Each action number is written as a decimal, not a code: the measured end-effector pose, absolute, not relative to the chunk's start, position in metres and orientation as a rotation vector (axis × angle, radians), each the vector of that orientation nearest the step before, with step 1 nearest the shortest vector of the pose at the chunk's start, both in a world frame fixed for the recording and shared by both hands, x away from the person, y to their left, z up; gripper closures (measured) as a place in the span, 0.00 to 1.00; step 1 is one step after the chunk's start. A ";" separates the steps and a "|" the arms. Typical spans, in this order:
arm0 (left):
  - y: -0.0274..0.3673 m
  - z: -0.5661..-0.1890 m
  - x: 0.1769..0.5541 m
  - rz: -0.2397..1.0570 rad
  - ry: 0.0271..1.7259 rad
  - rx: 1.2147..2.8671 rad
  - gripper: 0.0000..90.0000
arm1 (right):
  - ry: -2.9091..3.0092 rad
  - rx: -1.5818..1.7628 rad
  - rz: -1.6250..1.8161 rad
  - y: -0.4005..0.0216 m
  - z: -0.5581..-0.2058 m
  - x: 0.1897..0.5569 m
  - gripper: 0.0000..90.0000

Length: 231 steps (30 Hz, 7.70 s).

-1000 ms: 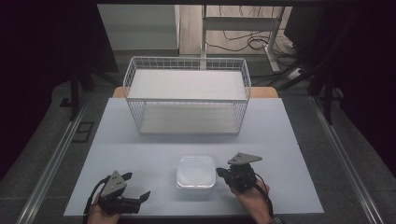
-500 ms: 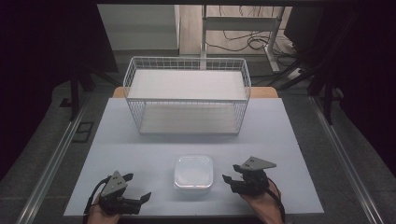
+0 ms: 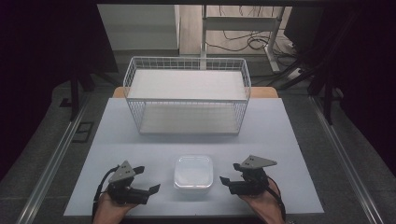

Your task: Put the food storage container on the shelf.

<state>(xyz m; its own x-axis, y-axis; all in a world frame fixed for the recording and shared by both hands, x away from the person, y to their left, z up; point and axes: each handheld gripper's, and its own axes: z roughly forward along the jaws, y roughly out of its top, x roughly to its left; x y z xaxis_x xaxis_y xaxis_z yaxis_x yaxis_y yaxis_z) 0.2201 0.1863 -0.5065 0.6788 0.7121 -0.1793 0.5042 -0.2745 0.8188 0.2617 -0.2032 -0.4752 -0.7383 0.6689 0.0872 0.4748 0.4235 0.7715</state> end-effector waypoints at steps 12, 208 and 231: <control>0.143 -0.498 0.251 0.298 0.845 2.018 0.12 | 2.472 0.950 1.267 -0.178 -0.471 0.268 0.27; 0.191 -0.510 0.207 0.577 1.002 1.889 0.00 | 2.403 0.931 1.306 -0.115 -0.481 0.358 0.99; 0.192 -0.516 0.193 0.602 0.955 1.909 0.00 | 2.388 0.980 1.188 -0.085 -0.508 0.406 0.99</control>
